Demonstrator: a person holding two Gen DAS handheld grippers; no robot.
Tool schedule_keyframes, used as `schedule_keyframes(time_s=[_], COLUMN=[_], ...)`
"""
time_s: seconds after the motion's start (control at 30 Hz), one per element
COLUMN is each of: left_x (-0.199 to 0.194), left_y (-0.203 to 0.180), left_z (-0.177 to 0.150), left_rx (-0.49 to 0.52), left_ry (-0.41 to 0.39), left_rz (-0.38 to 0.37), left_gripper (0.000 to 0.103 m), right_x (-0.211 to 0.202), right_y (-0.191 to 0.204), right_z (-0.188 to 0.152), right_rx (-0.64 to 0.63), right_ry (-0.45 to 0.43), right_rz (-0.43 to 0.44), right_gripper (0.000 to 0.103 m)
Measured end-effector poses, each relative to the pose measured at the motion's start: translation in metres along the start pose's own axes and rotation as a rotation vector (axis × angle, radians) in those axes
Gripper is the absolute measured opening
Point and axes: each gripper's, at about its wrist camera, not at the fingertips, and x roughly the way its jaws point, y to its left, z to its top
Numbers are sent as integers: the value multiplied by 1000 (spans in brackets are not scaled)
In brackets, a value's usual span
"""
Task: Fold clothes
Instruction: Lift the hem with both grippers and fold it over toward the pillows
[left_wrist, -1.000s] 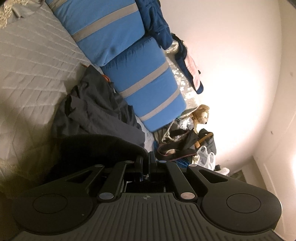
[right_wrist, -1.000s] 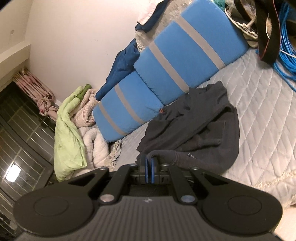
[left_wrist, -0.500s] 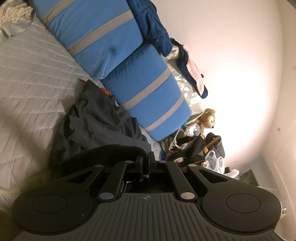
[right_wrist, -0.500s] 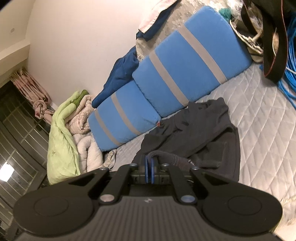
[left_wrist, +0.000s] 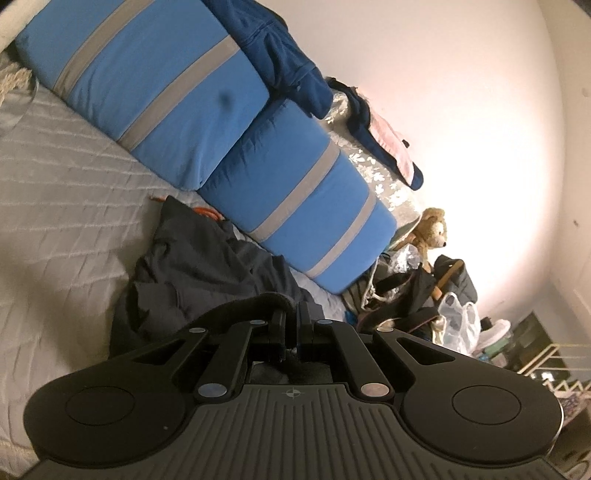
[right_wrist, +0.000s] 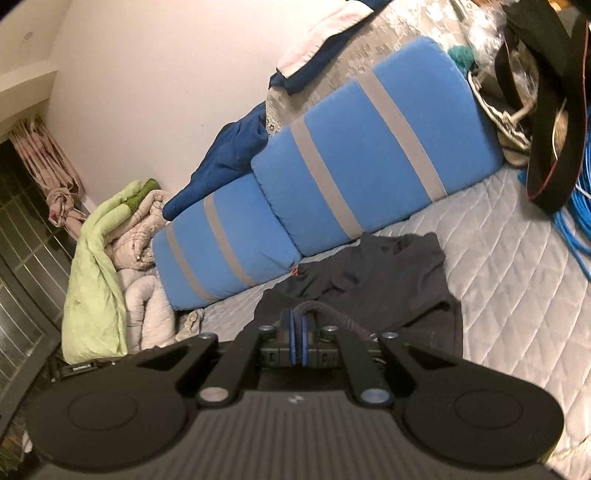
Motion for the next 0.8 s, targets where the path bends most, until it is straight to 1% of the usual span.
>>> schedule_keyframes(time_s=[0.2, 0.3, 0.43, 0.57, 0.8], left_x=[12, 19, 29, 38, 53], left_y=[-4, -2, -5, -6, -9], left_z=[11, 17, 22, 28, 38], left_rx=[38, 32, 78, 105, 147], left_ry=[-7, -6, -8, -10, -15], left_rz=[23, 22, 67, 91, 126], left_gripper=[5, 5, 5, 5, 5], right_x=[13, 20, 31, 42, 60], right_y=[0, 2, 5, 8, 3], right_z=[10, 14, 17, 21, 31], right_rx=[-41, -76, -123, -154, -160], right_ry=[-7, -7, -7, -9, -9], right_rz=[-35, -64, -90, -110, -122], right_gripper=[4, 4, 4, 4, 4])
